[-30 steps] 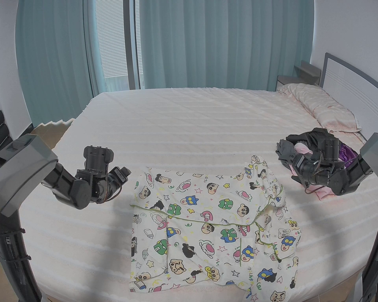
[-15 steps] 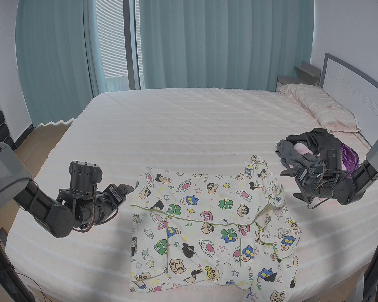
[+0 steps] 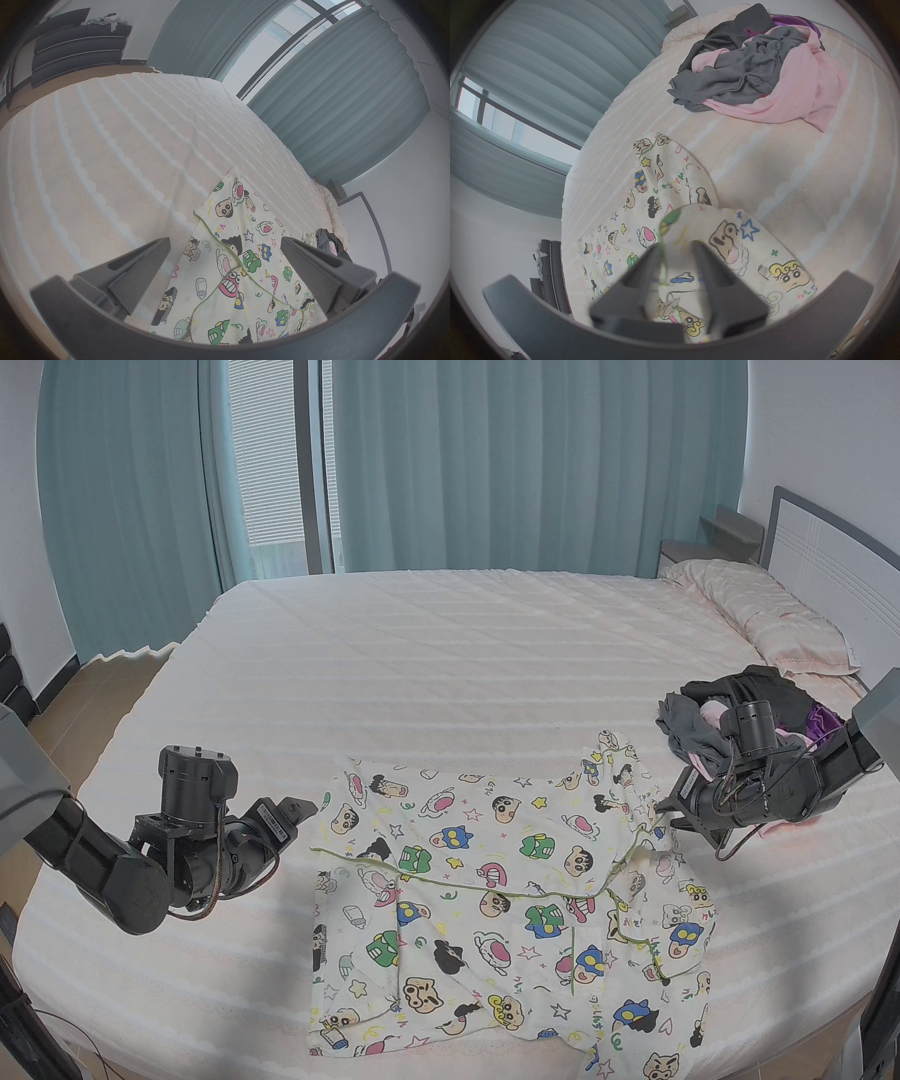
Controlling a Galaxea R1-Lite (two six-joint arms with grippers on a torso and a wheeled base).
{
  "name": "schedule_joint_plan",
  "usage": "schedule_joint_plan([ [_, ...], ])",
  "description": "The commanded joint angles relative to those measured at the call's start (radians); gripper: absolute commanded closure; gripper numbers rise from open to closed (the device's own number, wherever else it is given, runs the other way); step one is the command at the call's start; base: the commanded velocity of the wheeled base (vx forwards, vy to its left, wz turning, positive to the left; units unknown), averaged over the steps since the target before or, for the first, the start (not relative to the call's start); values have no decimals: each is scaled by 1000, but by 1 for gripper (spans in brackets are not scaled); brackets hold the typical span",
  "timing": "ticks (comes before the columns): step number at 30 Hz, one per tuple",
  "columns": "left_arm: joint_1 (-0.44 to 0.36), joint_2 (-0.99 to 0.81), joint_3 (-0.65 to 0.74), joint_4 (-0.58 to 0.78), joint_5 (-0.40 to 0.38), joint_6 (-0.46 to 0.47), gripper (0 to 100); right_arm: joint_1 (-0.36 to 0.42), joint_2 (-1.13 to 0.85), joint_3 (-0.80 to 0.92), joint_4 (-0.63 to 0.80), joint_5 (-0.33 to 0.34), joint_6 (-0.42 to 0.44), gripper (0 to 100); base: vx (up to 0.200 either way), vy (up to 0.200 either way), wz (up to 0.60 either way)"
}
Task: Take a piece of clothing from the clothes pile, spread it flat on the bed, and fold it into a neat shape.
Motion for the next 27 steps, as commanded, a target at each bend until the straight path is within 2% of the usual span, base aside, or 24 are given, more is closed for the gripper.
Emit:
schedule_joint_plan([
  [1, 0, -5, 1, -1, 1, 0, 0, 1, 4, -22, 20, -13, -24, 100, 0, 0, 0],
  [8, -2, 1, 1, -1, 1, 0, 0, 0, 3, -161, 123, -17, -39, 100, 0, 0, 0],
  [11, -2, 4, 1, -1, 1, 0, 0, 12, 86, -289, 201, -24, -38, 100, 0, 0, 0],
  [16, -2, 5, 3, -1, 1, 0, 0, 23, 222, -460, 324, -87, -42, 100, 0, 0, 0],
  [20, -2, 8, 1, -1, 1, 0, 0, 29, 277, -534, 407, -90, -50, 100, 0, 0, 0],
  [21, -2, 8, 3, -1, -1, -2, 0, 35, 297, -548, 416, -90, -51, 0, 0, 0, 0],
  [27, -5, 16, 3, -1, -1, -2, 0, 38, 308, -569, 405, -83, -39, 0, 0, 0, 0],
])
